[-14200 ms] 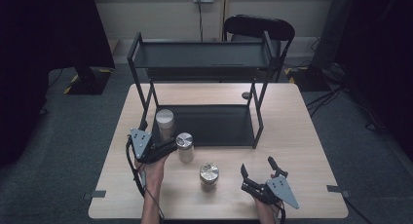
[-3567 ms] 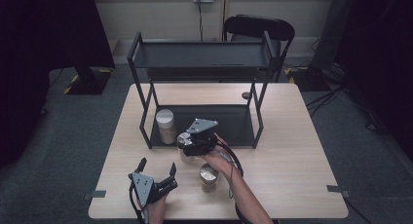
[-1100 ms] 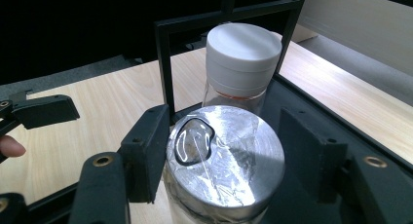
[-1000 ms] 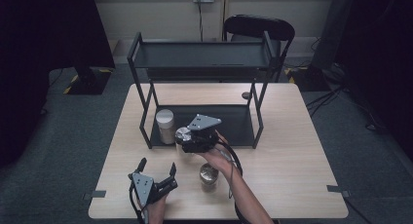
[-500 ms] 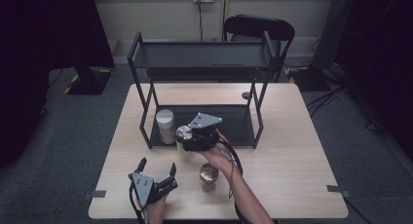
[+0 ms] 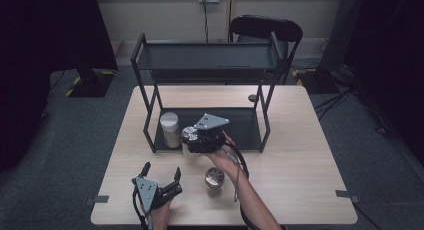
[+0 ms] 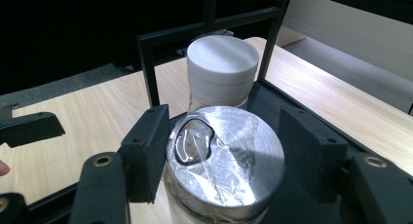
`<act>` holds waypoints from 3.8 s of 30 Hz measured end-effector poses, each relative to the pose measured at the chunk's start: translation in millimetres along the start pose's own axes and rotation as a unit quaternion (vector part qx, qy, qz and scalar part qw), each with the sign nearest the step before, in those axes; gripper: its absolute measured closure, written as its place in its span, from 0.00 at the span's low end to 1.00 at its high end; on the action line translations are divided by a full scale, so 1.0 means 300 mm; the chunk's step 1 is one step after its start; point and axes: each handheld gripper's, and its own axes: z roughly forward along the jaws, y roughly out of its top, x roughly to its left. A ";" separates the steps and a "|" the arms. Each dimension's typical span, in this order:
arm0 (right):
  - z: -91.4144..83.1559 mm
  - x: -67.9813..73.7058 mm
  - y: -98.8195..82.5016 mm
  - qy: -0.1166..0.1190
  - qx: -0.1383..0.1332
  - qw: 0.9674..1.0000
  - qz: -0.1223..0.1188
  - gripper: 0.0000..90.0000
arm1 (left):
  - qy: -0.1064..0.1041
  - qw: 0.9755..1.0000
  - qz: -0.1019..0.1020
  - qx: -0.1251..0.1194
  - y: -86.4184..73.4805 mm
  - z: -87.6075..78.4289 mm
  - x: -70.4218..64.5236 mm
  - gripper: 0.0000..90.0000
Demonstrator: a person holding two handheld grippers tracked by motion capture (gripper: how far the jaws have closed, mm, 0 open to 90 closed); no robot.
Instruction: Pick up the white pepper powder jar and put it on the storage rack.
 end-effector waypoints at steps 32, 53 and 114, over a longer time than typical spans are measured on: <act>0.008 -0.011 0.005 -0.027 -0.008 0.999 0.015 0.41 | 0.001 1.000 0.001 -0.002 -0.002 -0.001 -0.002 0.00; 0.044 -0.036 -0.003 -0.053 -0.007 0.998 0.033 0.41 | 0.001 1.000 0.000 -0.002 -0.002 -0.001 -0.002 0.00; 0.124 -0.042 -0.050 -0.086 0.016 0.995 0.039 0.40 | 0.000 1.000 -0.001 -0.005 -0.005 -0.003 0.000 0.00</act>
